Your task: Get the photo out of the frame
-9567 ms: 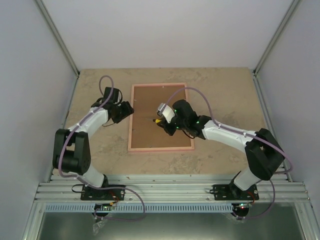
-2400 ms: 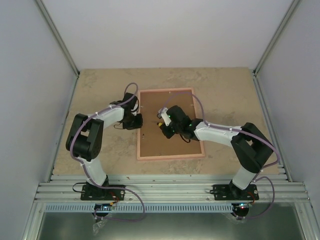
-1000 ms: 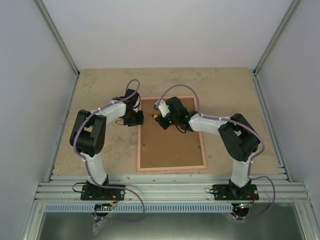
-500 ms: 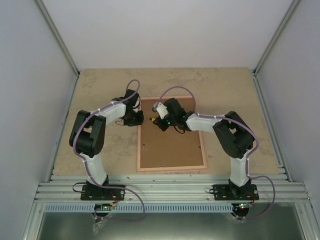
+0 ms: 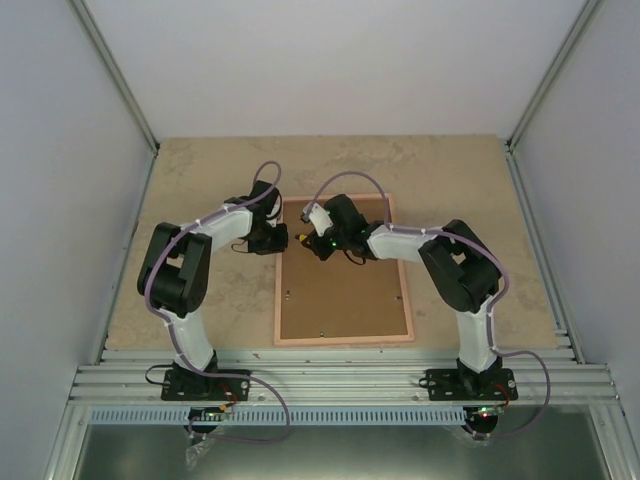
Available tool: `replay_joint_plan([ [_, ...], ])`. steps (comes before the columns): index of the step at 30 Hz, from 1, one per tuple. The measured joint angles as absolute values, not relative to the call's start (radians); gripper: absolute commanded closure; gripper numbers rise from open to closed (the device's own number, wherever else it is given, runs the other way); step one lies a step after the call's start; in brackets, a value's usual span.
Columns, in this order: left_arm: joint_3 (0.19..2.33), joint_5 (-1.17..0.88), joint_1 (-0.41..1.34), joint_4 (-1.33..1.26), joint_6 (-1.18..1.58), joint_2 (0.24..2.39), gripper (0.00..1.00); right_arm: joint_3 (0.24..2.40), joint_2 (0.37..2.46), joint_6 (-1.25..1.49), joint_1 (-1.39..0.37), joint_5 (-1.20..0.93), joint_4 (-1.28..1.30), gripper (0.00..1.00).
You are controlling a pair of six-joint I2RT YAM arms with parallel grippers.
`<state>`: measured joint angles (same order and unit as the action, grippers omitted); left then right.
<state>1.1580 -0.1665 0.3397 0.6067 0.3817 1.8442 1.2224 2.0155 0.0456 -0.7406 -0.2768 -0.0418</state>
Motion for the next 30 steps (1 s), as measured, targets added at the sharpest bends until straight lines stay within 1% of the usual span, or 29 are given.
replay_joint_plan([
  [11, 1.153, -0.162, 0.34, 0.606, 0.382, 1.84, 0.93, 1.255, 2.045, 0.046, -0.739, -0.273, -0.036, 1.0],
  [30, 1.146, -0.16, 0.34, 0.574, 0.383, 1.84, 0.98, 1.256, 2.045, 0.088, -0.751, -0.19, -0.048, 1.0],
])
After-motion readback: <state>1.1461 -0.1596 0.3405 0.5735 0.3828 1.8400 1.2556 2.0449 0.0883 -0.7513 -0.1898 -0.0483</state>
